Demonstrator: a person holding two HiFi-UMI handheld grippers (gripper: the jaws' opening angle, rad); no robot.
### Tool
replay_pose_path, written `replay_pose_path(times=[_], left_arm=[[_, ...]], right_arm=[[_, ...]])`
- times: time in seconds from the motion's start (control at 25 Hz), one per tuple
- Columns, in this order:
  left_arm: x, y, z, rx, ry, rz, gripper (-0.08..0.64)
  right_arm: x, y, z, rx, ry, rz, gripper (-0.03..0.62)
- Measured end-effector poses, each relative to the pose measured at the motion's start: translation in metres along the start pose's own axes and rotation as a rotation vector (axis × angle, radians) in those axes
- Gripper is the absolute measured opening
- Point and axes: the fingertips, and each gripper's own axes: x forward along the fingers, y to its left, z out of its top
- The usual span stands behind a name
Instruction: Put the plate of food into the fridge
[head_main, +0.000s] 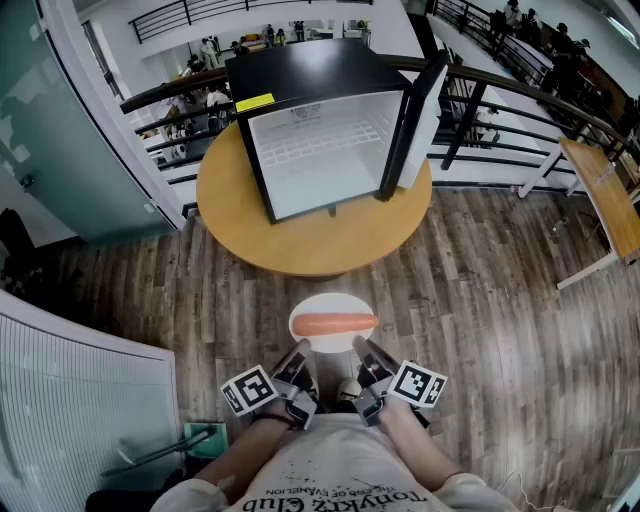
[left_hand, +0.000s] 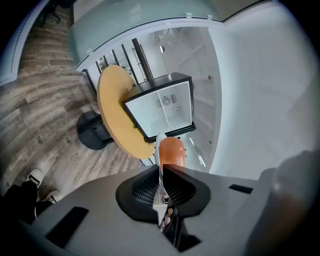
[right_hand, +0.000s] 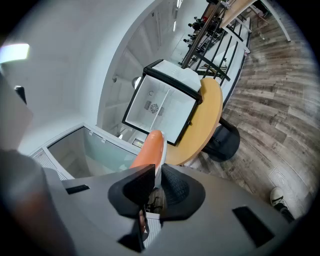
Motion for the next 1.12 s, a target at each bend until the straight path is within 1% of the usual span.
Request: replay_pose_path(times=[0.12, 0.16, 0.28, 0.48, 0.6, 0.72, 0.84, 0.96, 1.12], left_arm=[[-0.002, 0.005, 0.004, 0.078, 0.013, 0.037, 0.038], [-0.002, 0.005, 0.005, 0.084, 0.013, 0.038, 0.038], [0.002, 0.003, 0.003, 0.033, 0.005, 0.019, 0.038], [0.003, 0.001, 0.002, -0.010, -0.006, 0.004, 0.038], [0.004, 0.002, 0.006, -0.005, -0.013, 0.004, 0.040], [0.004, 0.005, 0.011, 0.025, -0.011, 0.019, 0.040], [0.007, 0.005, 0.011, -0.008, -0.011, 0.005, 0.040], [0.008, 0.008, 0.015, -0.018, -0.004, 0.004, 0.040], [0.006, 0.011, 0.028, 0.015, 0.012, 0.011, 0.039]], right_arm=[[0.000, -0.001, 0.000, 0.003, 0.000, -0.001, 0.057], [0.000, -0.001, 0.000, 0.004, 0.001, -0.002, 0.057], [0.002, -0.002, 0.001, 0.007, 0.004, -0.003, 0.056], [0.004, 0.001, 0.003, -0.004, 0.008, 0.004, 0.055], [0.008, 0.002, 0.004, -0.010, 0.009, 0.010, 0.055], [0.012, 0.001, 0.004, -0.008, 0.013, 0.010, 0.057], [0.016, 0.000, 0.005, -0.003, 0.014, 0.005, 0.055], [0.020, 0.000, 0.005, 0.005, 0.013, -0.003, 0.055], [0.029, 0.002, 0.003, 0.001, 0.008, -0.024, 0.055]])
